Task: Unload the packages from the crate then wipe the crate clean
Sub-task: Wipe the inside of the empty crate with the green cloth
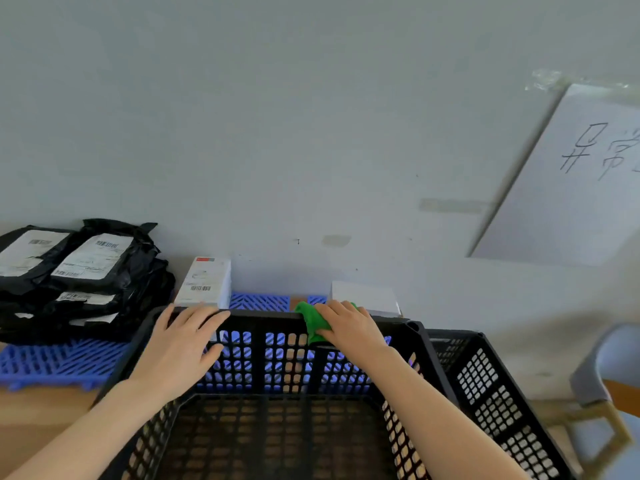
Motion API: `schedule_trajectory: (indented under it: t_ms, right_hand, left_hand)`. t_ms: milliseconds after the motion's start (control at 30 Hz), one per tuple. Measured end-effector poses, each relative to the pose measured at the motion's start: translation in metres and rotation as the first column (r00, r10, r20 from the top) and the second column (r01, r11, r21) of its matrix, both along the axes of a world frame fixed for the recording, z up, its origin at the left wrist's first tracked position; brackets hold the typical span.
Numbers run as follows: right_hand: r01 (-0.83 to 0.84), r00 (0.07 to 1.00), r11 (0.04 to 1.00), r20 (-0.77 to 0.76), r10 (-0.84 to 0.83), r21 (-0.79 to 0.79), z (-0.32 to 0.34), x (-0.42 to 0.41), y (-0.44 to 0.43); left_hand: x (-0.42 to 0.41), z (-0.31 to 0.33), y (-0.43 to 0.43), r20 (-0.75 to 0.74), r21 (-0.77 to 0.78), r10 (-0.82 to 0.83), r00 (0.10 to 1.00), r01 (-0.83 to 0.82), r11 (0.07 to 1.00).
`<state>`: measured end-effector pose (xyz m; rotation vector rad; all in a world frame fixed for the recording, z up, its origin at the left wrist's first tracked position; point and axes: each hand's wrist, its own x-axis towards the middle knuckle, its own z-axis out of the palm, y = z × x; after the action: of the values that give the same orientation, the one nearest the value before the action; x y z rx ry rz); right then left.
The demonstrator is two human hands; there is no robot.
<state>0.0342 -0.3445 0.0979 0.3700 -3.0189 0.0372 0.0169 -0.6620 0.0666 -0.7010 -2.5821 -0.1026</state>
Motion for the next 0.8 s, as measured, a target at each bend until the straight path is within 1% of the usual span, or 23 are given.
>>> schedule_trajectory:
  t_ms: [67,167,300,367,500,667,800]
  right_hand:
    - [0.020,1.000,1.000,0.020,-0.020,0.006,0.002,0.004,0.020]
    - [0.074,0.996,0.997,0.048,-0.075,0.021,0.004,0.011,0.053]
    - [0.142,0.986,0.989,0.080,-0.145,0.040,0.007,0.022,0.095]
    - [0.180,0.980,0.983,0.084,-0.183,0.038,0.007,0.025,0.108]
    - [0.289,0.954,0.957,0.074,-0.289,0.018,0.006,0.033,0.116]
    - [0.451,0.892,0.892,0.050,-0.449,-0.032,-0.002,0.047,0.109]
    - [0.555,0.831,0.830,0.006,-0.556,-0.058,-0.009,0.065,0.101]
  left_hand:
    - [0.003,0.004,0.039,0.036,0.015,-0.089,0.995,0.089,0.996]
    - [0.007,0.009,0.093,0.036,0.043,-0.196,0.980,0.194,0.980]
    - [0.008,0.012,0.148,0.038,0.030,-0.317,0.948,0.316,0.948]
    - [0.006,0.014,0.170,0.070,0.025,-0.360,0.930,0.359,0.933]
    - [0.004,0.017,0.199,0.116,0.022,-0.421,0.900,0.422,0.906]
    - [-0.003,0.016,0.219,0.161,-0.013,-0.483,0.861,0.491,0.871]
    - [-0.006,0.015,0.227,0.123,-0.083,-0.538,0.834,0.549,0.832]
